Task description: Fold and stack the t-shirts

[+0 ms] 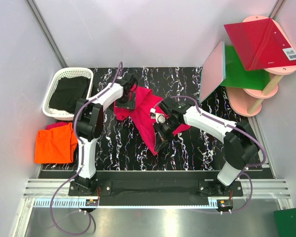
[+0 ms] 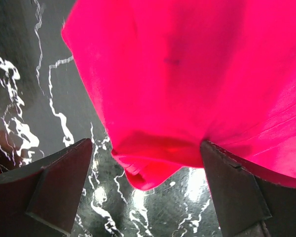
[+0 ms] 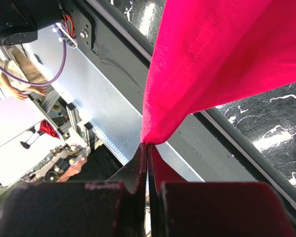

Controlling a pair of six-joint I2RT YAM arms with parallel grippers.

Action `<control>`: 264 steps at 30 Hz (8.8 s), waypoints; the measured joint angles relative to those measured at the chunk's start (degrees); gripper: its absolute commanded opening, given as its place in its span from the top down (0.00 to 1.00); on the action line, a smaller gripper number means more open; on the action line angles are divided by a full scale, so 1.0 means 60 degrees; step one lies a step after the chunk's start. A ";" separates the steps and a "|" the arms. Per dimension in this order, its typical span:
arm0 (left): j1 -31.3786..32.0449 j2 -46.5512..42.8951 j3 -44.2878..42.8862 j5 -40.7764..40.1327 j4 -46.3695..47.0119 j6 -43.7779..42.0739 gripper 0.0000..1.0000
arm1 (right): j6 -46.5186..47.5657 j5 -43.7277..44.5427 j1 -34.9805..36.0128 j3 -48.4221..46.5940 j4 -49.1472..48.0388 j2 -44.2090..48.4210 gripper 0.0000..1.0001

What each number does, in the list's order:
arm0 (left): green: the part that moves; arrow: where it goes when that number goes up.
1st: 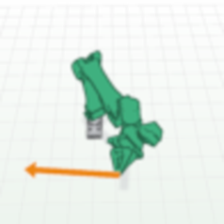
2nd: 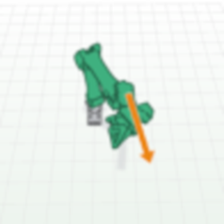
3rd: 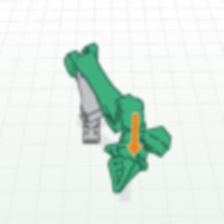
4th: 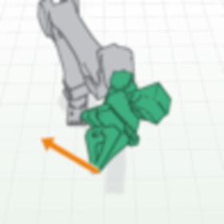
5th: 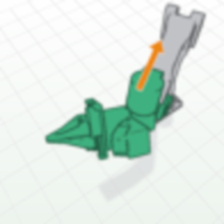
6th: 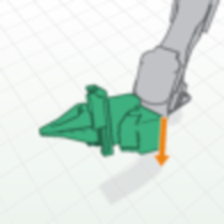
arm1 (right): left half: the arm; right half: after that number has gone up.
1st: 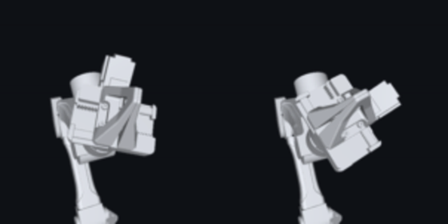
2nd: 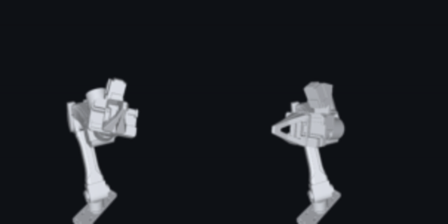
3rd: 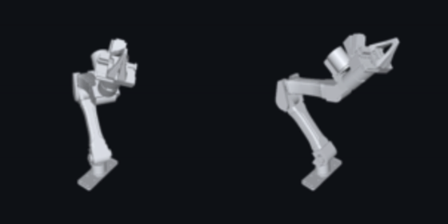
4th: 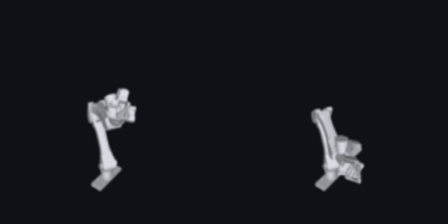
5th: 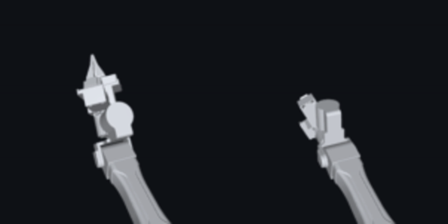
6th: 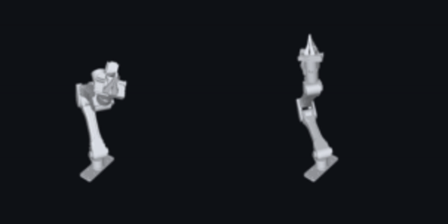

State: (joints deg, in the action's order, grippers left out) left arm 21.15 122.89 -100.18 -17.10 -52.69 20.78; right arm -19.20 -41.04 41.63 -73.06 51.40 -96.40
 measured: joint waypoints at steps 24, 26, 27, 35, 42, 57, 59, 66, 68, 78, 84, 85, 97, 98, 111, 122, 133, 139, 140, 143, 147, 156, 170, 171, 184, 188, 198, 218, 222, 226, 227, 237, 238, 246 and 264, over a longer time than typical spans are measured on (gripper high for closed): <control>0.0535 -0.1472 0.0506 0.1643 0.0801 -0.0437 0.01 | -0.0131 0.0259 0.0004 0.0280 -0.0219 -0.0503 1.00; 0.0656 -0.1082 0.0506 0.1800 0.0805 -0.0481 0.01 | -0.0171 0.0262 0.0004 0.0335 -0.0280 -0.0503 1.00; 0.0718 -0.0925 0.0506 0.1861 0.0794 -0.0499 0.01 | -0.0200 0.0266 0.0004 0.0375 -0.0313 -0.0503 1.00; 0.0943 -0.0317 0.0237 0.1843 0.0798 -0.0539 0.08 | -0.0357 0.0433 0.0004 0.0605 -0.0397 -0.0499 1.00; 0.0933 0.0040 -0.0226 0.1479 0.0827 -0.0546 0.20 | -0.0452 0.0488 0.0004 0.0703 -0.0474 -0.0499 1.00; 0.0015 0.0736 -0.0495 0.0885 0.0787 -0.0404 1.00 | -0.0568 0.0576 0.0004 0.0889 -0.0718 -0.0495 1.00; -0.0062 0.0590 -0.0495 0.0772 0.0743 -0.0426 0.96 | -0.0594 0.0627 0.0000 0.0947 -0.0805 -0.0495 1.00; -0.0324 -0.0656 -0.0492 0.0557 0.0659 -0.0576 0.90 | -0.0590 0.0940 0.0000 0.1315 -0.0951 -0.0521 1.00; -0.0470 -0.1038 -0.0514 0.0561 0.0561 -0.0576 0.90 | -0.0572 0.1184 0.0000 0.1504 -0.0951 -0.0648 1.00; -0.0772 -0.0962 -0.1158 0.0474 -0.0393 -0.0761 0.74 | -0.0627 0.2936 -0.0004 0.1931 -0.0958 -0.1122 1.00; -0.1239 -0.0933 -0.1300 0.0095 -0.0138 -0.1016 0.68 | -0.0852 0.4849 0.0000 0.1912 0.0335 -0.1126 1.00; -0.1308 -0.0933 -0.1300 0.0076 -0.0117 -0.1035 0.74 | -0.0892 0.5144 0.0000 0.1876 0.0503 -0.1126 1.00; -0.1563 -0.0940 -0.1169 0.0182 -0.0011 -0.1155 0.52 | -0.1104 0.7996 -0.0488 0.1479 0.1570 -0.0761 1.00; -0.1559 -0.0940 -0.1096 0.0244 0.0000 -0.1180 0.42 | -0.1115 0.8127 -0.0608 0.1490 0.1617 -0.0699 1.00; -0.1166 -0.2291 0.1271 0.1898 0.0215 -0.1027 0.09 | -0.1107 0.7923 -0.1144 0.1264 0.1883 -0.0455 0.95; 0.0142 -0.1413 0.0878 0.2240 0.0561 -0.0936 0.35 | -0.1071 0.7391 -0.1144 0.0550 0.1676 -0.0208 0.95; 0.0193 -0.0812 0.0681 0.0229 -0.0044 -0.0743 1.00 | -0.1053 0.7395 -0.1144 0.0692 0.1617 -0.0200 1.00; -0.0109 -0.1366 0.0616 -0.0506 -0.0313 -0.0790 0.47 | -0.1053 0.7395 -0.1144 0.0849 0.1555 -0.0138 1.00; -0.0200 -0.1512 0.0557 -0.0433 -0.0357 -0.0801 0.20 | -0.1053 0.7391 -0.1144 0.0885 0.1526 -0.0120 1.00; -0.0401 -0.1730 0.0106 -0.0200 -0.0433 -0.0783 0.01 | -0.1053 0.7391 -0.1144 0.1009 0.1432 -0.0098 1.00; -0.0306 -0.1738 -0.0138 0.0029 -0.0415 -0.0714 0.01 | -0.1053 0.7373 -0.1140 0.1188 0.1359 -0.0091 1.00; 0.0477 -0.0965 -0.0280 0.0561 -0.0539 -0.0721 0.13 | -0.1060 0.7173 -0.1140 0.1457 0.1264 0.0022 1.00; 0.0554 0.0022 -0.0499 -0.0138 -0.0885 -0.0572 0.98 | -0.1049 0.7082 -0.1144 0.1581 0.1111 0.0022 1.00; 0.0528 0.0022 -0.0503 -0.0244 -0.0907 -0.0565 1.00 | -0.1049 0.7056 -0.1144 0.1585 0.1104 0.0022 1.00; -0.0390 -0.0186 -0.0495 -0.0991 -0.1115 -0.0561 1.00 | -0.1049 0.6965 -0.1144 0.1836 0.0871 0.0022 1.00; -0.0652 -0.0586 -0.0495 -0.1450 -0.1399 -0.0561 1.00 | -0.1049 0.6965 -0.1144 0.1883 0.0863 0.0022 1.00; -0.1894 -0.2823 -0.0069 -0.2878 -0.2401 -0.0342 1.00 | -0.1676 0.7683 -0.1144 0.1982 0.1111 0.0026 1.00; -0.3483 -0.3869 0.3701 -0.2932 -0.3220 0.0495 0.01 | -0.3417 0.9919 -0.2091 0.2018 0.2925 0.0739 0.37; -0.3490 -0.4360 0.3723 -0.2681 -0.3129 0.0492 0.01 | -0.3249 0.9610 -0.2095 0.1497 0.3166 0.0998 0.14; -0.3486 -0.5235 0.3723 -0.2273 -0.2987 0.0419 0.01 | -0.3129 0.9471 -0.2095 0.0477 0.3191 0.1832 0.17; -0.3479 -0.5417 0.3719 -0.2153 -0.2954 0.0390 0.01 | -0.3093 0.9468 -0.2095 0.0197 0.3107 0.2076 0.18; -0.2419 -0.5453 0.3716 -0.1144 -0.2667 0.0335 0.01 | -0.2699 0.9351 -0.2095 -0.0266 0.1370 0.0656 0.27; -0.2288 -0.5417 0.3716 -0.1100 -0.2648 0.0342 0.01 | -0.2685 0.9307 -0.2095 -0.0266 0.1180 0.0266 0.28; -0.1647 -0.5351 0.3727 -0.0871 -0.2601 0.0412 0.01 | -0.2528 0.9147 -0.2102 -0.0517 0.0193 -0.1005 0.28; -0.1486 -0.5300 0.4156 -0.0871 -0.2514 0.0477 0.01 | -0.2357 0.8389 -0.2218 -0.1075 -0.1173 -0.2208 1.00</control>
State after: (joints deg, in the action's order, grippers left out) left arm 12.23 91.09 -75.24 -22.33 -67.77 23.64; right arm -33.34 9.30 28.32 -79.50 44.36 -109.65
